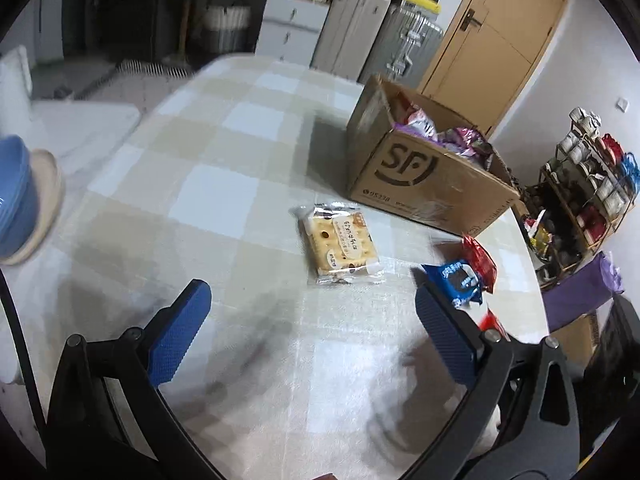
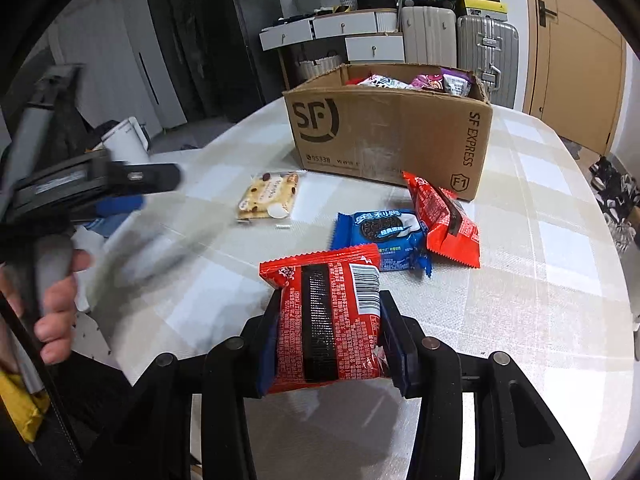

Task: Organize snacks
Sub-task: 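Grasp the red chocolate bar with the right tool while the left tool grasps the cracker packet, then lift the chocolate bar and cracker packet toward the box with both tools, then lower the red chocolate bar and cracker packet into the box with both tools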

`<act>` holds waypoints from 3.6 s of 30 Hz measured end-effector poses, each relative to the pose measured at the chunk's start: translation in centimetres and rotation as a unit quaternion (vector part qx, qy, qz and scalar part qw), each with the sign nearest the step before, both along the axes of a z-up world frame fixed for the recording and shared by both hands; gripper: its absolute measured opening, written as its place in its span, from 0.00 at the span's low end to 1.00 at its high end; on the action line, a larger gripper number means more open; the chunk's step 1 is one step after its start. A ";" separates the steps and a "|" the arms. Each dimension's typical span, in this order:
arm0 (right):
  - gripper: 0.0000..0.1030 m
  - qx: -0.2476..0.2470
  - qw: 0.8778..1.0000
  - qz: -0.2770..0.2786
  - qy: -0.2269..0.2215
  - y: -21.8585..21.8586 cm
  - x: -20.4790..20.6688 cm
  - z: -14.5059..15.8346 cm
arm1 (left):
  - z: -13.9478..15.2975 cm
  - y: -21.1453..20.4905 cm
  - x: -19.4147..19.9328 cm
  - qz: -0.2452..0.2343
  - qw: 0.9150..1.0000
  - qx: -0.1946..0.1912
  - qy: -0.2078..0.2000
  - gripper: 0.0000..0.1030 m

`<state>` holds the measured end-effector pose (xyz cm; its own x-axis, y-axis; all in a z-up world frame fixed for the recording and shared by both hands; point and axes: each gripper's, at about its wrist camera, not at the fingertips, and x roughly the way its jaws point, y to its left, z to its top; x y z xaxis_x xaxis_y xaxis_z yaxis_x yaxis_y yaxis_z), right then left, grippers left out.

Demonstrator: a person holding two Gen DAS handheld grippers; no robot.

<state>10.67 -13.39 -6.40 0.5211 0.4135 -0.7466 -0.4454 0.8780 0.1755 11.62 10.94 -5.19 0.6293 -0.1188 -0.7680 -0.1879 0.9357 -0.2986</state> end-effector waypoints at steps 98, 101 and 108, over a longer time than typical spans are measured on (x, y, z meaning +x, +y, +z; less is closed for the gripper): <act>0.44 0.133 0.987 -0.048 -0.080 -2.0 15.0 14.6 | 15.6 -9.9 15.4 -0.123 0.978 0.132 -0.100 0.54; 0.44 0.132 0.987 -0.053 -0.072 -2.2 16.5 13.7 | 14.5 -9.8 18.5 -0.125 0.979 0.134 -0.089 0.54; 0.44 0.122 0.990 -0.061 -0.048 -2.1 20.5 11.0 | 11.0 -9.7 24.7 -0.129 0.982 0.122 -0.060 0.54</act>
